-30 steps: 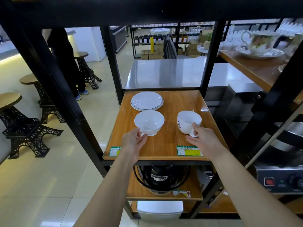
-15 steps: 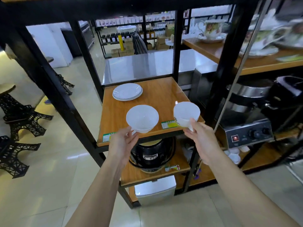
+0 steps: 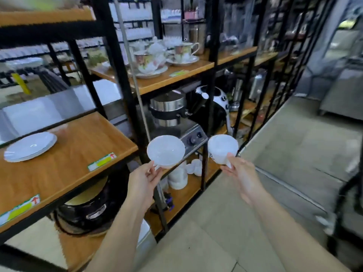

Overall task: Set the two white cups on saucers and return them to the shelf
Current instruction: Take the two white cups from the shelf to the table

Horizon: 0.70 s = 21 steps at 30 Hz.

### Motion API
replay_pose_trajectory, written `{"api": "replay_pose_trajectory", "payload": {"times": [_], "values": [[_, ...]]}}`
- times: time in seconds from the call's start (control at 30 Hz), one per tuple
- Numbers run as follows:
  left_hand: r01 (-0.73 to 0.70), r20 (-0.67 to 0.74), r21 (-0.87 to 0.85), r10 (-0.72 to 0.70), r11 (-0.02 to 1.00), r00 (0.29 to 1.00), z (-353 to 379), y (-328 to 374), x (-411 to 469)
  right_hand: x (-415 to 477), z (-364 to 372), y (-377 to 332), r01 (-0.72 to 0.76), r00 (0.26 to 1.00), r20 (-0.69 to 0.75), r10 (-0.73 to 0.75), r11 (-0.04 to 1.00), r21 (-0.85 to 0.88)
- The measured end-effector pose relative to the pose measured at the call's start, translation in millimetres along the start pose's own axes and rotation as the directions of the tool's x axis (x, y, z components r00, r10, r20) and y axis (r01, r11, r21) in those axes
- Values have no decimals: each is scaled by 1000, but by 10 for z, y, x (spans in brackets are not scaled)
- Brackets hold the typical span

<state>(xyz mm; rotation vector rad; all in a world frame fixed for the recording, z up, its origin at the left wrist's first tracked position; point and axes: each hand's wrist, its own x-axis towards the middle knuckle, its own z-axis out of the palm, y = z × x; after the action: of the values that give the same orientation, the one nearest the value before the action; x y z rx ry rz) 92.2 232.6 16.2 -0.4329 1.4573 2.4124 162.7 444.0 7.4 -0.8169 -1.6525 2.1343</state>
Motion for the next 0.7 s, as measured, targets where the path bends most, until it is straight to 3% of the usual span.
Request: {"api": "replay_pose_trajectory", "payload": {"times": [0.17,0.4,0.7], "values": [[49,170,115,-68,992,983,993,-566,-178,-91,-1218,-286,59,976,-210,-49,997,41],[198,349,141,-236,970,907,2426,-1618,-716,-278,-3032,-519,120,907,-414,-80,990,73],[359,430,278,-450,891,783,3838,-2933,-1416,-522,-4915,-586,150,774,-631,-63,985,86]]}}
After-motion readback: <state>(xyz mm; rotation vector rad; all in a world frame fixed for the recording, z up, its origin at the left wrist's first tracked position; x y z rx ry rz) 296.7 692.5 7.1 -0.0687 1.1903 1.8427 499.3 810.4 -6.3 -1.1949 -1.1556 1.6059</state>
